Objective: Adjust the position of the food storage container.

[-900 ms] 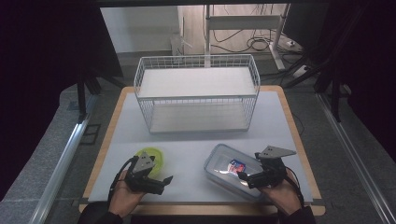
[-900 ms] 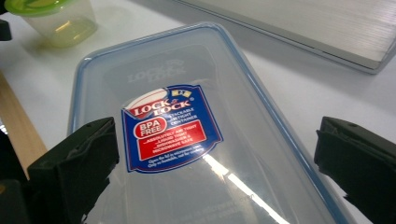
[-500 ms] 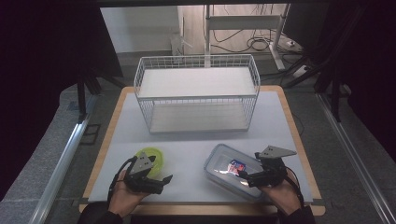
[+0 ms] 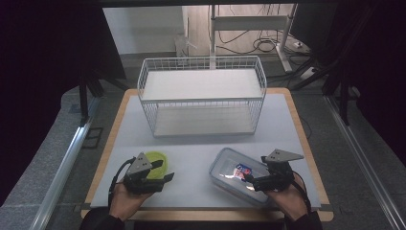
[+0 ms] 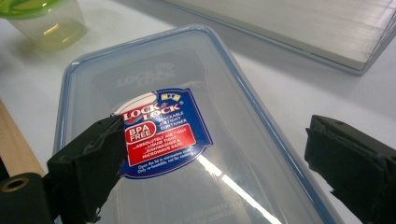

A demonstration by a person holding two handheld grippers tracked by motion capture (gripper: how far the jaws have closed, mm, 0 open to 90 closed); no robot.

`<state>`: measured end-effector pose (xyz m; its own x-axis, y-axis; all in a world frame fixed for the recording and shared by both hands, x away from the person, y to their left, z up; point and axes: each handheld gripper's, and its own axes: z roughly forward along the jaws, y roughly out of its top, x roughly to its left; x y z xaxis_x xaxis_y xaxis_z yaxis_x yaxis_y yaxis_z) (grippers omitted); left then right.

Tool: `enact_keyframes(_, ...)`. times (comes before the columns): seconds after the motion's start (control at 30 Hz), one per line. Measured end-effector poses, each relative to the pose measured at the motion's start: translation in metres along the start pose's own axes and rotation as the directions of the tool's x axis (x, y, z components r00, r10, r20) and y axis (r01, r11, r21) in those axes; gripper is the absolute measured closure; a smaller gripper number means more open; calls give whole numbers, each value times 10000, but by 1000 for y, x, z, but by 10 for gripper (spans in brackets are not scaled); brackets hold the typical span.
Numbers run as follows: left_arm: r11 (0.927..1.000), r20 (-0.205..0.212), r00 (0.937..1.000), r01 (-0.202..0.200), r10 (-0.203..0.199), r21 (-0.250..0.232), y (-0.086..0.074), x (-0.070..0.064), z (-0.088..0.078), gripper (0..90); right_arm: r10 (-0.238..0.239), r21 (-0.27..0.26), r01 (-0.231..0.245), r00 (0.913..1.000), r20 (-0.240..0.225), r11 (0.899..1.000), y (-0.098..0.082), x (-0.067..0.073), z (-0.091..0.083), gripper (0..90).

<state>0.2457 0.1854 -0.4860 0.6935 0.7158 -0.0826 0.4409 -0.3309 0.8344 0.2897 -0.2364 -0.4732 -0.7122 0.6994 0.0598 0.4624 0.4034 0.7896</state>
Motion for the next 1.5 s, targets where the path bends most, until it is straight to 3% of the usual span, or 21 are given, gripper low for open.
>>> enact_keyframes(0.03,10000,0,10000,0,0,0,0,0,0,473,-10,-47,10,10000,42,10000,0,0,-1,57)
enact_keyframes(0.07,10000,96,9999,38,-38,-4,0,1,0,473,-10,-47,10,10000,42,10000,0,0,-1,57)
enact_keyframes(0.1,10000,130,9999,67,-67,28,1,1,0,538,-10,-82,11,10000,60,10000,1,0,-1,58)
enact_keyframes(0.13,9999,221,9997,31,-35,158,1,0,1,683,-2,-139,3,10000,76,9999,1,0,-2,59)
enact_keyframes(0.23,9993,276,9996,-14,3,384,1,-2,3,856,8,-172,-6,9999,102,9999,1,-1,-2,60)
enact_keyframes(0.27,9978,307,9995,-123,103,656,1,-3,5,897,31,-204,-28,9999,145,9998,1,-1,-3,60)
enact_keyframes(0.37,9954,274,9995,-203,179,931,0,-4,7,898,39,-239,-34,9998,206,9997,1,-1,-4,61)
enact_keyframes(0.5,9904,-73,9994,-324,337,1342,-4,-3,8,898,42,-264,-34,9996,287,9996,1,-2,-4,63)
enact_keyframes(0.67,9877,-52,10000,-63,72,1561,-7,3,10,898,65,-220,-59,9995,301,9997,1,-2,-4,65)
enact_keyframes(1.0,9883,-190,9988,476,-453,1447,-8,20,10,898,121,-158,-117,9995,280,9998,0,-3,-3,71)
enact_keyframes(1.2,9855,-223,9940,1095,-1075,1298,-10,38,10,898,86,-130,-82,9994,321,9999,0,-3,-2,73)
enact_keyframes(1.5,9824,-359,9897,1417,-1383,1219,-11,56,8,898,73,-81,-70,9993,380,9999,-1,-4,-1,74)
